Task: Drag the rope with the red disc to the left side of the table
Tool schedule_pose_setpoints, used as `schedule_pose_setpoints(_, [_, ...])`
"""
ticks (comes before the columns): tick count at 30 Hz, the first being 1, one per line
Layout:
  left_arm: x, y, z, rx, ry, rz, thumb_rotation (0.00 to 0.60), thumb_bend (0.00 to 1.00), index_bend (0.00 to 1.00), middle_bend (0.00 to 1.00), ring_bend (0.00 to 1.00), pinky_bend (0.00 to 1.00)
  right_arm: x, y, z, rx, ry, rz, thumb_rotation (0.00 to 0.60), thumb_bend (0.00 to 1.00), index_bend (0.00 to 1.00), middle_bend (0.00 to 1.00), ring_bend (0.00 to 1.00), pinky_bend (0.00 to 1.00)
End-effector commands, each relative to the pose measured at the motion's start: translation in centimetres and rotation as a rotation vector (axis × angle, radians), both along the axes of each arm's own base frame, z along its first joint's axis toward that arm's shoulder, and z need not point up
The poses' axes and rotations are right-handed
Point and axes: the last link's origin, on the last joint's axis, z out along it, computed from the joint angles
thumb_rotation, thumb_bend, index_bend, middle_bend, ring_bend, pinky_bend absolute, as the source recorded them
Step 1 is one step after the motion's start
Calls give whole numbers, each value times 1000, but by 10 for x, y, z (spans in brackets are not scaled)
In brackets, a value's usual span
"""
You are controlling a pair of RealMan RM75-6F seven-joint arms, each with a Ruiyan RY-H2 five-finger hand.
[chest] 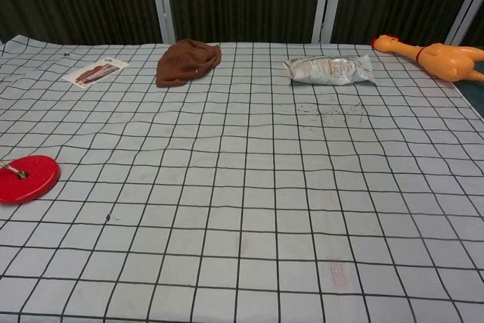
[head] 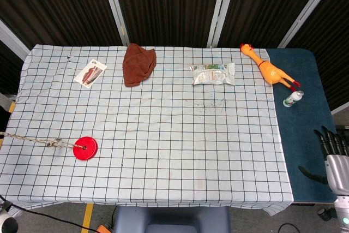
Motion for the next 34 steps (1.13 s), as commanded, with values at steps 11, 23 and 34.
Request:
schedule_pose_setpoints(11, [61,-8,-83,-622,-62,-169,600,442,219,53,1,13,6,-2,-4,14,6,14,600,245,0,0,0,0])
schedule_pose_setpoints(23, [65,-23,-57,-607,-133,-181,600,330,0,0,0,0,11,-5,-1,8,1,20,600,246,0,0,0,0])
schedule_pose_setpoints(34, [47,-81,-51,-483,-190,-227,600,341,0,0,0,0,26,-7,-13,46,26,64,600,246,0,0,0,0])
